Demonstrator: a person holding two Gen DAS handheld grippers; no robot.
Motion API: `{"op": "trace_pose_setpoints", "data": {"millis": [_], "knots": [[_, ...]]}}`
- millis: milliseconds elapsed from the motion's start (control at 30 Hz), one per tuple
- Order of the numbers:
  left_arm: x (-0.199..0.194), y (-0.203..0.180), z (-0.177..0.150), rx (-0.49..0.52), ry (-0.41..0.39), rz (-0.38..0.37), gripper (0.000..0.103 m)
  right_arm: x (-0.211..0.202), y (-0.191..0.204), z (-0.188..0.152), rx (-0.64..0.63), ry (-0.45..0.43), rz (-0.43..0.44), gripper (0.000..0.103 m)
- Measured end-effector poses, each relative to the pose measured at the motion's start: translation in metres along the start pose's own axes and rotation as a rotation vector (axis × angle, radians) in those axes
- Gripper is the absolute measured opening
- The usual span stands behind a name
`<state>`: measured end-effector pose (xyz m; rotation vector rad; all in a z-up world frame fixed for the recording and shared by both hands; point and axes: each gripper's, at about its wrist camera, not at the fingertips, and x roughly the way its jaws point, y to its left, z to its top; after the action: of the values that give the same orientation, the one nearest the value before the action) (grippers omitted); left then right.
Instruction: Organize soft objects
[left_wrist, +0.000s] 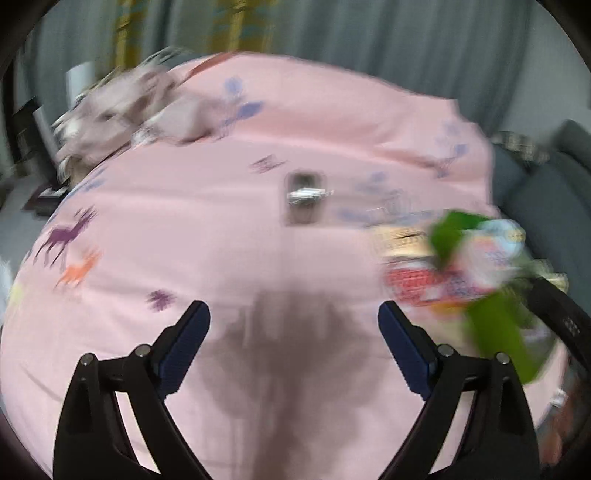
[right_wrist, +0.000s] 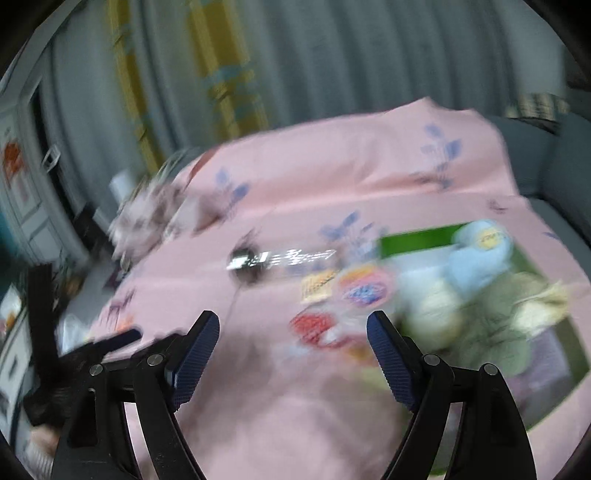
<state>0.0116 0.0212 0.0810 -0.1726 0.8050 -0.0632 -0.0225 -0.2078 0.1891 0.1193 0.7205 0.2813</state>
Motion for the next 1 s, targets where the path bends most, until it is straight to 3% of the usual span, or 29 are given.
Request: {"op": "trace_pose_setpoints", "data": {"millis": [67,133,267,400,467,533,567,600,633,1000], "knots": [[0.021,0.020,-0.009,-0.018,0.043,0.091,0.092,0.019,0.022,-0.018,-0.025,0.075,0.042,0.083],[0.033,0.032,-0.015,-0.031,0.069,0.115,0.092,0.037,0.033,-0.040,-0.028,0.155,0.046,0.083],[0.051,0.043,-0.020,-0.005,0.064,0.168,0.092,0.076,0.058,-0.076,-0.197,0.281,-0.073,0.083],[0.064,0.053,-0.029,0.000,0.120,0.140,0.092,0.100,0.049,-0.089,-0.250,0.288,-0.160,0.083],[0.060,0.058,-0.029,-0.016,0.107,0.104,0.092,0.101,0.043,-0.087,-0.217,0.268,-0.138,0.084],[0.059,0.059,-0.031,0.007,0.117,0.086,0.093,0.101,0.038,-0.085,-0.199,0.269,-0.135,0.090],[0.060,0.057,-0.032,0.029,0.123,0.093,0.093,0.102,0.035,-0.086,-0.192,0.272,-0.137,0.100],[0.061,0.055,-0.032,0.045,0.127,0.096,0.099,0.104,0.035,-0.089,-0.184,0.284,-0.146,0.103],[0.063,0.052,-0.034,0.062,0.136,0.093,0.102,0.106,0.034,-0.089,-0.183,0.292,-0.150,0.103],[0.066,0.052,-0.033,0.076,0.141,0.105,0.102,0.110,0.037,-0.084,-0.192,0.291,-0.156,0.103]]}}
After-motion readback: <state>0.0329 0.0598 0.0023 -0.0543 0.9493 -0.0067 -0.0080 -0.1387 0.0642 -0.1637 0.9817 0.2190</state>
